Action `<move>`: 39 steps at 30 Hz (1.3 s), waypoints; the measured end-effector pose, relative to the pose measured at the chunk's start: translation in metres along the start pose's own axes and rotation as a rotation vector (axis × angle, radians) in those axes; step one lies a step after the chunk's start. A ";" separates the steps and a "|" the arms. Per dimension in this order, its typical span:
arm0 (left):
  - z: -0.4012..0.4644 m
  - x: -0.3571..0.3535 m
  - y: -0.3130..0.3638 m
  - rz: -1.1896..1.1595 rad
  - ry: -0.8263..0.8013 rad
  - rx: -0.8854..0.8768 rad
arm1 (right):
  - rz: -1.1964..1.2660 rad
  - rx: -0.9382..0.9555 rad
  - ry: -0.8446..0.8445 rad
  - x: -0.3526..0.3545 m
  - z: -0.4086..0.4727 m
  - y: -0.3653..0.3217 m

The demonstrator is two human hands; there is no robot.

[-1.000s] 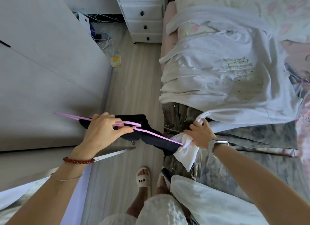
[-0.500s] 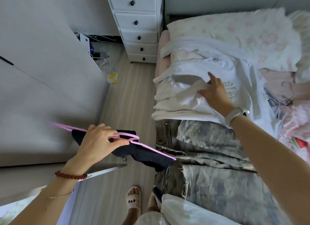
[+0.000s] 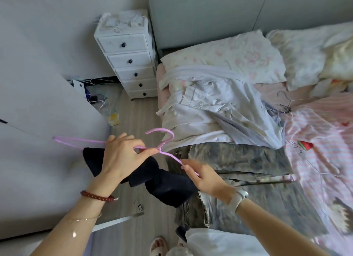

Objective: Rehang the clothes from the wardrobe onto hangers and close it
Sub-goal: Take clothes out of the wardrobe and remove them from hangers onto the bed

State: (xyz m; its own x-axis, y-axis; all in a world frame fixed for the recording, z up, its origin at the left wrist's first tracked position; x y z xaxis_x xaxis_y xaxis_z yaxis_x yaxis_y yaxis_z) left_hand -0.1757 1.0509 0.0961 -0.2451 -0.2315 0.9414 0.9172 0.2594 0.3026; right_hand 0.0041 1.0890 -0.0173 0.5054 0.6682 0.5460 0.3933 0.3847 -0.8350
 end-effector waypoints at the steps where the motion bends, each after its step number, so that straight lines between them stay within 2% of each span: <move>1: 0.002 0.007 0.011 0.001 0.021 -0.025 | -0.006 -0.003 0.048 0.002 -0.008 -0.003; 6: 0.023 0.061 0.084 -0.013 0.255 -0.206 | 0.119 0.033 0.502 0.064 -0.037 -0.039; 9: 0.046 0.092 0.128 -0.041 0.354 -0.288 | 0.234 0.042 0.682 0.112 -0.055 -0.064; 14: 0.075 0.117 0.218 -0.133 0.392 -0.438 | 0.337 0.031 0.845 0.187 -0.101 -0.084; 19: 0.089 0.106 0.321 -0.272 0.343 -0.556 | 0.395 -0.082 1.056 0.255 -0.165 -0.064; 22: 0.091 0.070 0.383 -0.306 0.226 -0.602 | 0.383 -0.172 1.134 0.285 -0.206 -0.035; 26: 0.074 -0.026 0.428 -0.251 -0.026 -0.659 | 0.245 -0.372 1.229 0.299 -0.255 0.035; 28: 0.057 -0.096 0.419 -0.141 -0.241 -0.615 | 0.164 -0.475 1.247 0.296 -0.272 0.077; 32: 0.012 -0.232 0.363 0.107 -0.675 -0.502 | 0.026 -0.740 1.104 0.278 -0.303 0.181; 34: -0.004 -0.274 0.336 0.173 -0.759 -0.460 | -0.016 -0.826 1.113 0.283 -0.329 0.223; 37: -0.019 -0.312 0.306 0.264 -0.765 -0.431 | -0.130 -0.869 1.141 0.303 -0.349 0.262; 39: -0.026 -0.338 0.291 0.310 -0.782 -0.417 | -0.225 -0.880 1.087 0.310 -0.341 0.288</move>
State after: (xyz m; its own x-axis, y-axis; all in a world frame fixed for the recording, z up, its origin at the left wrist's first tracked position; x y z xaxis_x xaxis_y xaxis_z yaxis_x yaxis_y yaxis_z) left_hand 0.1824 1.1798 -0.1376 0.0267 0.5268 0.8495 0.9783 -0.1883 0.0860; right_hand 0.5354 1.1898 -0.0649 0.5406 -0.3241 0.7763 0.6827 -0.3702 -0.6300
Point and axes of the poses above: each hand's wrist, its own z-axis towards the middle knuckle, its own x-axis out of the back of the hand, y = z × x, the point moved 9 cm from there along z, towards the middle knuckle, and after that the axes turned 5 degrees about x, right-handed, at the moved point
